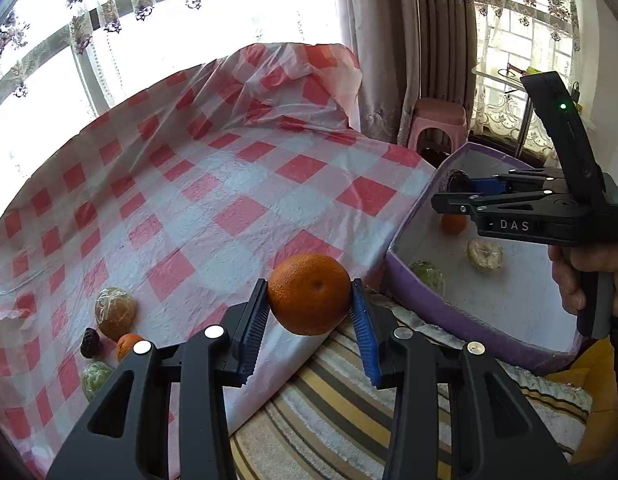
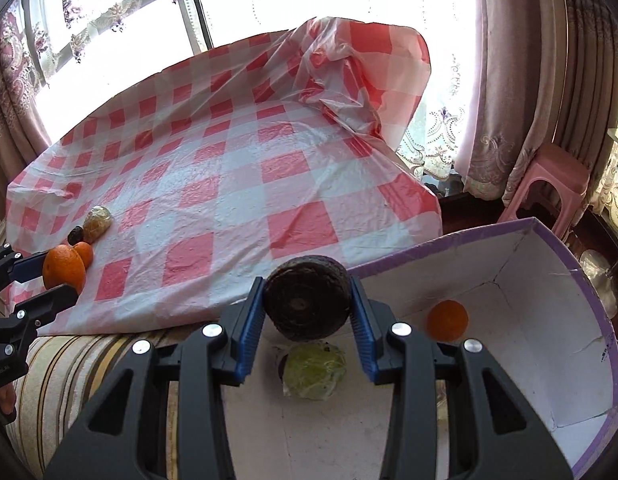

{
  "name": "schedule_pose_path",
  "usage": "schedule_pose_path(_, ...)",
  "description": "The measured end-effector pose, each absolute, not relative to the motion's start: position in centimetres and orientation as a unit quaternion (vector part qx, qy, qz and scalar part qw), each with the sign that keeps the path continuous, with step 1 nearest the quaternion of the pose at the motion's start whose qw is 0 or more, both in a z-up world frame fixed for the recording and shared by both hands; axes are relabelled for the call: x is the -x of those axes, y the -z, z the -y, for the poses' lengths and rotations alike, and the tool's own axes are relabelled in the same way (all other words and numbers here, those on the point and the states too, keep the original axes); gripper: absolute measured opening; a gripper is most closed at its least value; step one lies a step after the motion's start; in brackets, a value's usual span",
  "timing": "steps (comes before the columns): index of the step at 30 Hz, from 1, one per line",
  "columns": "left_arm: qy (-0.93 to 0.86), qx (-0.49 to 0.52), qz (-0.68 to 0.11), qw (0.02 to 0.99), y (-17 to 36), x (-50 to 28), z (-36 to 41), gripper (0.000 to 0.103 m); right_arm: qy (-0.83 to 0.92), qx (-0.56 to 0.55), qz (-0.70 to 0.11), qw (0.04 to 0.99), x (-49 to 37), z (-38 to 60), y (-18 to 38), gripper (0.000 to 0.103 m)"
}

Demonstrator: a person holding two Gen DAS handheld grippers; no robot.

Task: Organize fruits
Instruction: 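Carry the orange and dark round fruit over the white box, then open both tools to drop the orange and dark fruit into the box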

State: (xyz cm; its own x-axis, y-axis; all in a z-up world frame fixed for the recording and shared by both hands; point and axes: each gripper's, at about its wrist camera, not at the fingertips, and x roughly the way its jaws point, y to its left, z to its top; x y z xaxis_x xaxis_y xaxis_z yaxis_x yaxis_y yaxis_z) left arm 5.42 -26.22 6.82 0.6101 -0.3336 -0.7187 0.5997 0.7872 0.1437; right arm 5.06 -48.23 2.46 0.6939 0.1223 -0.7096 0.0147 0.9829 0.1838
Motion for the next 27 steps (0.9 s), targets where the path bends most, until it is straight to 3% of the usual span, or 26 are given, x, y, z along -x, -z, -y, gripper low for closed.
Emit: schedule_pose_path(27, 0.409, -0.291, -0.394, 0.77, 1.1, -8.2, 41.6, 0.039, 0.012, -0.091, -0.49, 0.867, -8.4, 54.6, 4.2, 0.041)
